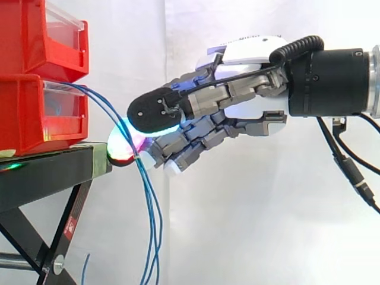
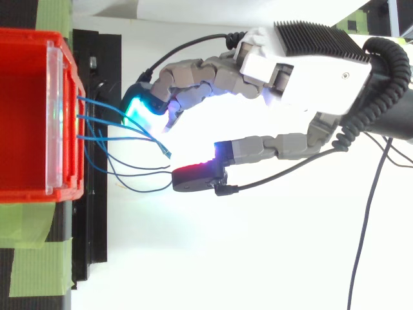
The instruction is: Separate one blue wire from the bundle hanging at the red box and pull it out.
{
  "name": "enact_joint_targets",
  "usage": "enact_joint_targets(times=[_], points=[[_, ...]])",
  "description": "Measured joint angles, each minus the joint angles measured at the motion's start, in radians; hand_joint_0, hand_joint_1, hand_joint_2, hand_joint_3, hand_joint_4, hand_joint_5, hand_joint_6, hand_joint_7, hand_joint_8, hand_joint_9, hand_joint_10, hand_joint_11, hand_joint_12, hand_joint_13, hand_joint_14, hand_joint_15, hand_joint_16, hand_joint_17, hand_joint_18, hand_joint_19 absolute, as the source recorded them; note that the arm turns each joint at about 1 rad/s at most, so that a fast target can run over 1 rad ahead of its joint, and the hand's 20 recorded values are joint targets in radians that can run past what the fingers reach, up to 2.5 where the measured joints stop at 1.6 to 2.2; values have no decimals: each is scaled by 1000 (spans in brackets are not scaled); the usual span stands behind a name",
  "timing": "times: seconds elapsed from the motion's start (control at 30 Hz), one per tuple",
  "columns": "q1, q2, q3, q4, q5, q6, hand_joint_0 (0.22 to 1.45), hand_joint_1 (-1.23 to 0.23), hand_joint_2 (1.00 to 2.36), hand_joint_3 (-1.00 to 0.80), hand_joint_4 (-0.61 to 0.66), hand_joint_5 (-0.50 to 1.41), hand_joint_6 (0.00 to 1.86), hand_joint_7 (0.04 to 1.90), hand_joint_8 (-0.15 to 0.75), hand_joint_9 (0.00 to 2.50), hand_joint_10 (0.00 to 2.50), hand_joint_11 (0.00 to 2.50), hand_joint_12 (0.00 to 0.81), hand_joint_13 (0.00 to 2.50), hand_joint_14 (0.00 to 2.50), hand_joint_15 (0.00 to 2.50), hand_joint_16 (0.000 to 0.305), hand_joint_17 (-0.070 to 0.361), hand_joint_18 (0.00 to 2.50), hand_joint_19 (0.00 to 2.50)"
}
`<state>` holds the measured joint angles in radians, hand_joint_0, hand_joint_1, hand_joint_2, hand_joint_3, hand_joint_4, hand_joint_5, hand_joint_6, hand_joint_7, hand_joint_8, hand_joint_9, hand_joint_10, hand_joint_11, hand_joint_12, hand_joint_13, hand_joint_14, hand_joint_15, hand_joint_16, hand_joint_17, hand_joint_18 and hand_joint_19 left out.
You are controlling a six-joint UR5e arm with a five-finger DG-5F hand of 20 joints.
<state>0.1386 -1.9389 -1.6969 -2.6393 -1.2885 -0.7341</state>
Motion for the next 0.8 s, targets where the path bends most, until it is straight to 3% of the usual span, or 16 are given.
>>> enact_joint_targets(times=[0.57,0.8], points=[[6,-1,-4,0,-2,-14,594,-753,1017,-244,274,-216,912,872,360,598,13,565,425,576,13,365,59,133,621,396],[9,-26,-4,22,-4,2,589,-749,1016,-256,272,-214,909,869,362,599,13,568,426,576,13,365,59,132,621,396]])
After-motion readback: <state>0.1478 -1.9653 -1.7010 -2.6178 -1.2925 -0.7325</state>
